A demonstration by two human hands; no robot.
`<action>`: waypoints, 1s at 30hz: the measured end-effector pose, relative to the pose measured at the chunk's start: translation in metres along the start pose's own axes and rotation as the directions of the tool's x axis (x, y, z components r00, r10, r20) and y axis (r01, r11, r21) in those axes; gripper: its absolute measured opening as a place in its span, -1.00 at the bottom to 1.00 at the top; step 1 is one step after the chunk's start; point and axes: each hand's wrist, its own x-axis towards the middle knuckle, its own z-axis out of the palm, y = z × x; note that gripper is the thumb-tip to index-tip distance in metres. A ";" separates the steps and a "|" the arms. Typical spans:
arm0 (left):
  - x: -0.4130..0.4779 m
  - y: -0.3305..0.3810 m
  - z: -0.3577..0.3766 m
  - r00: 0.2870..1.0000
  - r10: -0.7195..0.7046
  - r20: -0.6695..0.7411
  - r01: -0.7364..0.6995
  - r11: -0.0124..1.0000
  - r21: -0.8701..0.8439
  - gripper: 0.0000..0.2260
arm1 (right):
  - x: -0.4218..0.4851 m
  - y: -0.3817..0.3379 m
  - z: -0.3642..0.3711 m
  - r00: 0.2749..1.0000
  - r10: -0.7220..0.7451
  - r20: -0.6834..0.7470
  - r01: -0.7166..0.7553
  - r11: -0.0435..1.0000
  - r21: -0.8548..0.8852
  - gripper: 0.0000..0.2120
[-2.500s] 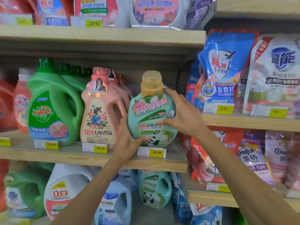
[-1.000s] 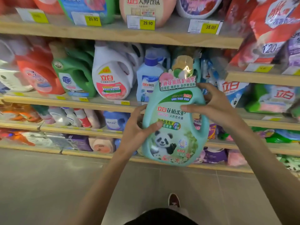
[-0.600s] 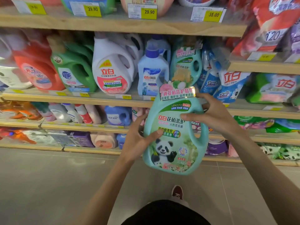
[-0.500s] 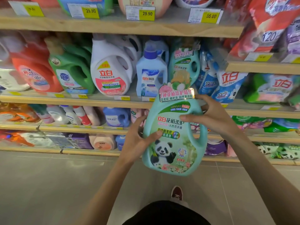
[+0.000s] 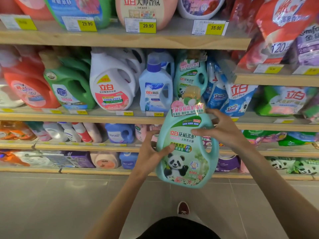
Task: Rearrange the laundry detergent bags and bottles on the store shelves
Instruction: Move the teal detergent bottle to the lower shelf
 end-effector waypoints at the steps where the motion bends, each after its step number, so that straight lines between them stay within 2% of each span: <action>1: 0.006 0.000 0.003 1.000 0.000 0.000 0.000 1.000 -0.003 -0.45 | 0.006 0.004 -0.002 1.000 -0.002 0.001 0.002 1.000 -0.004 -0.19; 5: 0.033 0.001 0.019 1.000 0.019 -0.003 -0.019 1.000 0.018 -0.46 | 0.033 0.014 -0.015 1.000 0.011 0.018 -0.011 1.000 -0.007 -0.16; 8: 0.058 -0.001 0.031 1.000 0.010 -0.025 -0.010 1.000 0.011 -0.39 | 0.058 0.021 -0.026 0.999 0.013 0.037 -0.014 1.000 0.019 -0.16; 13: 0.100 0.002 0.052 0.999 0.009 -0.050 -0.008 1.000 0.021 -0.40 | 0.104 0.028 -0.044 0.999 -0.014 0.051 0.014 1.000 0.008 -0.33; 19: 0.141 0.011 0.074 0.997 -0.005 -0.072 0.004 1.000 -0.020 -0.45 | 0.157 0.032 -0.057 0.996 -0.060 0.062 0.060 0.998 -0.001 -0.28; 23: 0.168 0.016 0.082 0.997 0.033 -0.063 -0.036 0.998 -0.048 -0.46 | 0.182 0.034 -0.066 0.992 -0.100 0.080 0.102 0.995 -0.022 -0.31; 27: 0.188 0.018 0.088 0.994 0.104 -0.036 -0.105 0.994 -0.025 -0.48 | 0.199 0.042 -0.069 0.983 -0.155 0.099 0.161 0.985 -0.060 -0.19; 30: 0.204 0.020 0.091 0.994 0.108 -0.033 -0.109 0.993 -0.035 -0.48 | 0.210 0.042 -0.070 0.977 -0.191 0.093 0.196 0.979 -0.053 -0.21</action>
